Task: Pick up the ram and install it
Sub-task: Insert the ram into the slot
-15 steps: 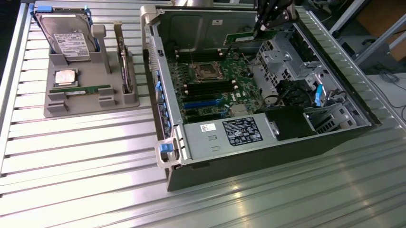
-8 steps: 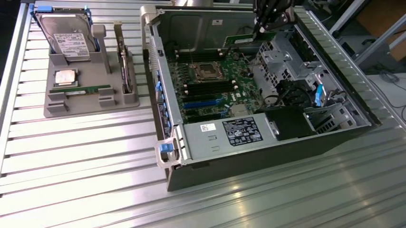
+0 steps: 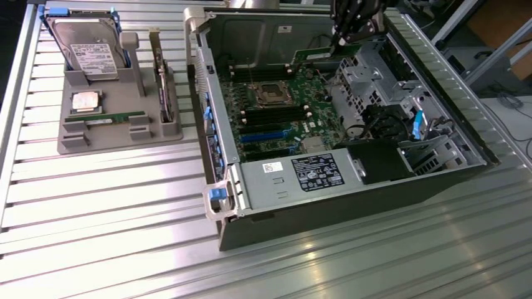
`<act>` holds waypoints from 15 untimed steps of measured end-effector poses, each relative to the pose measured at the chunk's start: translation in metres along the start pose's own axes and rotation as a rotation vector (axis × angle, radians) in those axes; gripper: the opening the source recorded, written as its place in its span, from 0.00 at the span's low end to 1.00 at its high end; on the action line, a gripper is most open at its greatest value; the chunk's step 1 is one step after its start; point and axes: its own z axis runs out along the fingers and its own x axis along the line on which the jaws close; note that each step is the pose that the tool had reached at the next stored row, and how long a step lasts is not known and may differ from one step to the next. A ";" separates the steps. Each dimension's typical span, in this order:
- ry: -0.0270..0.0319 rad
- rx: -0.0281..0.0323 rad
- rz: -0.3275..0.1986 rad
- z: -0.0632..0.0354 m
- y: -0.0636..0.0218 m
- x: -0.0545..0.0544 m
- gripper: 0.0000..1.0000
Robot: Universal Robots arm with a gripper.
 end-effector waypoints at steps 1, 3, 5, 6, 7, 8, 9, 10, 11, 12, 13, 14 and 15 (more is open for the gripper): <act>0.0000 0.0000 0.000 0.0005 0.0000 0.000 0.14; 0.0000 0.0000 0.000 0.0014 -0.0001 0.000 0.14; 0.0001 0.0000 0.000 0.0023 -0.0001 0.000 0.14; 0.0000 0.0000 0.000 0.0029 -0.0001 0.000 0.14; 0.0000 0.0000 0.000 0.0035 -0.0001 0.000 0.14; 0.0000 0.0000 0.000 0.0038 -0.0001 0.000 0.14; 0.0000 0.0000 0.000 0.0042 -0.0002 0.000 0.14; 0.0000 0.0000 0.000 0.0048 -0.0002 0.000 0.14; 0.0000 0.0000 0.000 0.0054 -0.0002 0.000 0.14; 0.0000 0.0000 0.000 0.0061 -0.0002 0.000 0.14; 0.0000 0.0000 0.000 0.0065 -0.0002 0.000 0.14; 0.0000 0.0000 0.000 0.0068 -0.0002 0.000 0.14; 0.0000 0.0000 0.000 0.0074 -0.0003 0.000 0.14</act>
